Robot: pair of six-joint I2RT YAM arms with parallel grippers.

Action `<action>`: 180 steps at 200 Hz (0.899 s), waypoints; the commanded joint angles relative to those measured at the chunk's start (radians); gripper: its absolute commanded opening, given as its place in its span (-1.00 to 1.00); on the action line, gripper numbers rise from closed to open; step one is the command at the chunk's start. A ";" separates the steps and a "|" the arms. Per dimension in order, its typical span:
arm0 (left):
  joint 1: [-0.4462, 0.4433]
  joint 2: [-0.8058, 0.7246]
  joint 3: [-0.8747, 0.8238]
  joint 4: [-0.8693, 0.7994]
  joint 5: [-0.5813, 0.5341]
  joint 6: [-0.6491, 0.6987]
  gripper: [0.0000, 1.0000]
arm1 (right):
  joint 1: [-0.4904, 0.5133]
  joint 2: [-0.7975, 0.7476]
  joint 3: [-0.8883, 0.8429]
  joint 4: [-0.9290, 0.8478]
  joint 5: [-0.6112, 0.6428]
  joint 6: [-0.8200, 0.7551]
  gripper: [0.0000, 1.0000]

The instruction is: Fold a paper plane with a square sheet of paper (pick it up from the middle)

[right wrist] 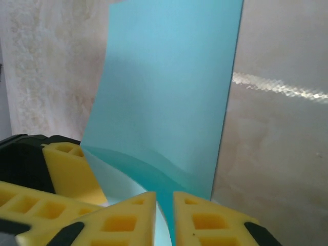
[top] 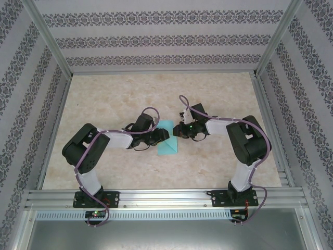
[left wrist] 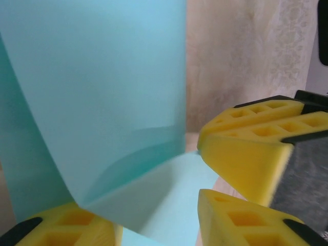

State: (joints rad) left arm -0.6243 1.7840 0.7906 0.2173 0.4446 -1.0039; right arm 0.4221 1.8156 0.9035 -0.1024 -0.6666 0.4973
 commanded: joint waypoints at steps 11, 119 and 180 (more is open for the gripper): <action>0.001 0.020 0.022 0.089 0.008 -0.021 -0.33 | -0.038 -0.116 -0.041 0.031 0.028 0.033 -0.32; 0.001 -0.155 0.184 -0.379 -0.150 0.292 -0.85 | -0.125 -0.493 -0.102 -0.089 0.333 0.051 0.77; 0.001 -0.197 0.555 -1.011 -0.554 0.611 -0.84 | -0.176 -0.570 -0.082 -0.085 0.502 0.108 0.97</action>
State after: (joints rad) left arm -0.6243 1.5665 1.2427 -0.4648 0.1211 -0.5774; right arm 0.2630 1.2682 0.7918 -0.1837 -0.2607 0.5728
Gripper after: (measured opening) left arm 0.078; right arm 0.982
